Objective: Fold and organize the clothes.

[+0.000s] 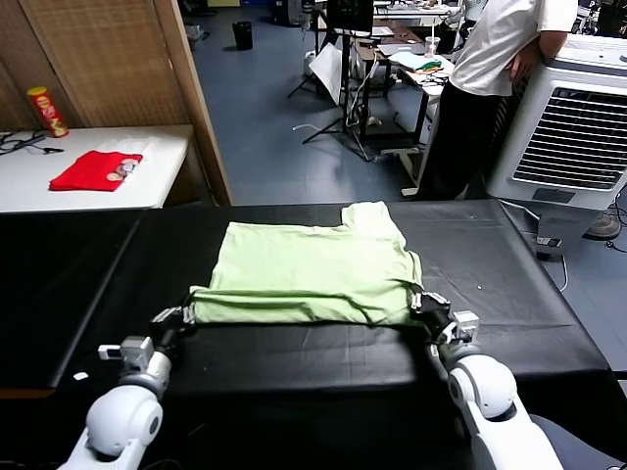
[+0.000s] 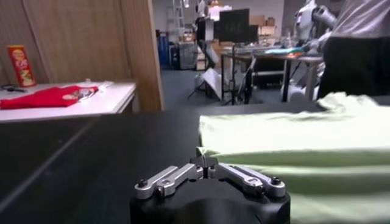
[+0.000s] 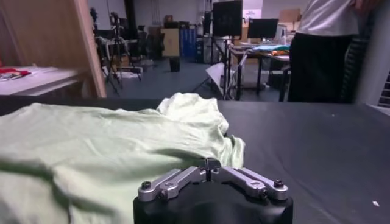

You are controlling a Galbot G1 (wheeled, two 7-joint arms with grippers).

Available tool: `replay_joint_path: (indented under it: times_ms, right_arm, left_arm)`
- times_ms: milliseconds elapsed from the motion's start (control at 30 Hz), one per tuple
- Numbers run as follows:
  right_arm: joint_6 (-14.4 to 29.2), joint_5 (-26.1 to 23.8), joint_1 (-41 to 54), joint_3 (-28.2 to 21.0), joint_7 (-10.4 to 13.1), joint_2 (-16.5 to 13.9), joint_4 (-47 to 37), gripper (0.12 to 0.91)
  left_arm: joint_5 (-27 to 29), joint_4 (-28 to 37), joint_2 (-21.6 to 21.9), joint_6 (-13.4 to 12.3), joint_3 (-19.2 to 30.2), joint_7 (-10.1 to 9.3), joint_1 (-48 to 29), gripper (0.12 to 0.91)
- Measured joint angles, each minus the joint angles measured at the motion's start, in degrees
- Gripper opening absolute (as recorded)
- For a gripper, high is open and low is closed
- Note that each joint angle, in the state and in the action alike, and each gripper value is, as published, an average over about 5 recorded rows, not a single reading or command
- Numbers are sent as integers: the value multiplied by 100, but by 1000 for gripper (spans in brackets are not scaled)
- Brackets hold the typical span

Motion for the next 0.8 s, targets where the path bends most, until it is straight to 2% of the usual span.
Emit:
replay_joint_path:
  times_ms: [100, 133, 267, 367, 500, 667, 800]
  right_arm:
    - [-126, 47, -124, 67, -132, -83, 209, 442]
    - [-159, 47, -181, 95, -150, -115, 293, 492]
    - [-245, 32, -467, 225, -160, -255, 639, 708]
    - [-251, 0, -703, 301, -182, -330, 836, 784]
    - [-236, -56, -1009, 342, -212, -365, 973, 782]
    - [-235, -126, -1202, 344, -217, -343, 1030, 683]
    - [-235, -181, -1253, 340, -217, -318, 1034, 545]
  left_arm:
    - [3, -8, -5, 31, 46, -9, -51, 174]
    - [4, -19, -6, 34, 54, -9, -54, 211]
    - [-22, -100, 13, 59, 30, -1, 7, 432]
    - [-90, -198, 45, 89, -30, 30, 112, 600]
    - [-239, -319, 77, 143, -85, 116, 307, 764]
    - [-596, -323, 70, 240, -118, 181, 479, 797]
    - [-908, -276, 61, 291, -145, 197, 505, 776]
